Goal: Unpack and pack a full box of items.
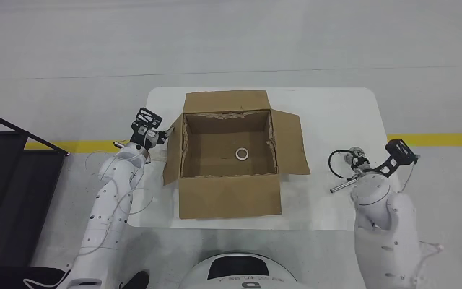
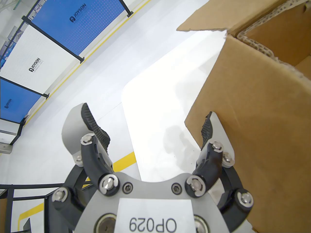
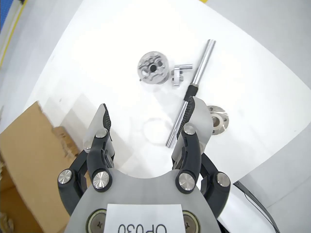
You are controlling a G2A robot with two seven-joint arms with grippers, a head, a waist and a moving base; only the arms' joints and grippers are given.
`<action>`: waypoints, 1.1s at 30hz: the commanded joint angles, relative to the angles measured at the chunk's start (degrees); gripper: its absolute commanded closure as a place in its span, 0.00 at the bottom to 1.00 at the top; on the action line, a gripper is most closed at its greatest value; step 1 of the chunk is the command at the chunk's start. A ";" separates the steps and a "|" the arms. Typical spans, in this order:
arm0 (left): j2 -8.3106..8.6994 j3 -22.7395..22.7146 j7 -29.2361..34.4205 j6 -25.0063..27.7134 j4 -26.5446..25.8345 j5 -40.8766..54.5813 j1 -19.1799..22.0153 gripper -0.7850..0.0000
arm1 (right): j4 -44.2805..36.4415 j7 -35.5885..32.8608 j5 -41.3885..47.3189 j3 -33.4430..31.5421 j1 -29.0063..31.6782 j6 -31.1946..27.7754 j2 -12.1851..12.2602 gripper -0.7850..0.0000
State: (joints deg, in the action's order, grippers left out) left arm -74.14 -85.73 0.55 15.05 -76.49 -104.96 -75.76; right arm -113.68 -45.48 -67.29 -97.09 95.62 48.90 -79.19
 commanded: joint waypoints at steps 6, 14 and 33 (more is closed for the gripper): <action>0.00 0.00 0.00 0.00 0.00 0.00 0.00 0.00 | 5.41 -8.12 -6.97 -0.75 -1.51 -0.06 0.63 0.56; 0.00 0.00 0.00 0.00 0.00 0.00 0.00 0.00 | 7.25 -14.10 -10.77 -1.17 -1.67 -4.21 0.87 0.60; 0.00 0.00 0.00 0.00 0.00 0.00 0.00 0.00 | 19.86 -13.96 -14.99 -1.40 -10.31 -4.05 -0.51 0.62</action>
State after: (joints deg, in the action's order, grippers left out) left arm -74.14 -85.73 0.55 15.05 -76.49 -104.96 -75.76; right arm -94.23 -59.38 -82.23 -98.20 85.63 44.90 -79.64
